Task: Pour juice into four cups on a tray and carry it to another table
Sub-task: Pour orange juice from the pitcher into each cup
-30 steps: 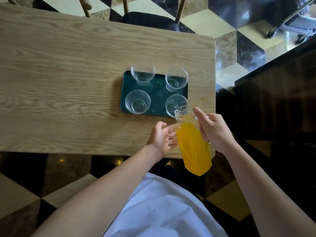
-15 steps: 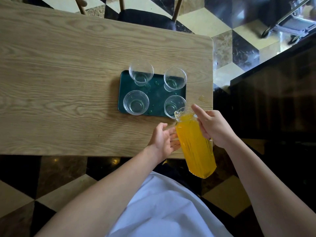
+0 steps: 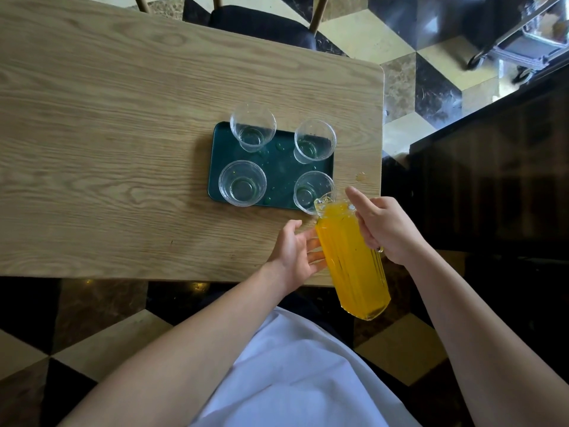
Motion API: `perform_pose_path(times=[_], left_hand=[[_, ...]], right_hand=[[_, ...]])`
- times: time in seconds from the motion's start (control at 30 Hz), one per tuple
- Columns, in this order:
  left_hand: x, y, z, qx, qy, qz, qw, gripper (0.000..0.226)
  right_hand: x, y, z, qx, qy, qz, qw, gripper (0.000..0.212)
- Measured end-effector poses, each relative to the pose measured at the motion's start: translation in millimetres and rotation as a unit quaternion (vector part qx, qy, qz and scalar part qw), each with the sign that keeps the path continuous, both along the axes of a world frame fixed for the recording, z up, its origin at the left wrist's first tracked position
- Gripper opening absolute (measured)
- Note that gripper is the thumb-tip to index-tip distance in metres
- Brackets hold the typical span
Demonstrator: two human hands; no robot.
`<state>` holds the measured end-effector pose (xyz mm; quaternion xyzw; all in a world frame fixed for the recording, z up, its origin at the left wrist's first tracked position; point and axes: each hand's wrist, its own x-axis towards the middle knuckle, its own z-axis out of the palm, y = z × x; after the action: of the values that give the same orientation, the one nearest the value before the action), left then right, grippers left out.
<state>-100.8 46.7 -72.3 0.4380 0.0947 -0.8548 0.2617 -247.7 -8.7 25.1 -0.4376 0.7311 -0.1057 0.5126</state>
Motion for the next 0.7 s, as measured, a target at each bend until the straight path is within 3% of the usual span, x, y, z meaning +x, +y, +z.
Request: perform_pose_path(times=[0.7], left_hand=[[-0.6, -0.7, -1.7, -0.002, 0.001, 0.0, 1.0, 0.062]], right_hand=[[5.1, -4.4, 3.1, 0.015, 0.01, -0.015, 1.0, 0.056]])
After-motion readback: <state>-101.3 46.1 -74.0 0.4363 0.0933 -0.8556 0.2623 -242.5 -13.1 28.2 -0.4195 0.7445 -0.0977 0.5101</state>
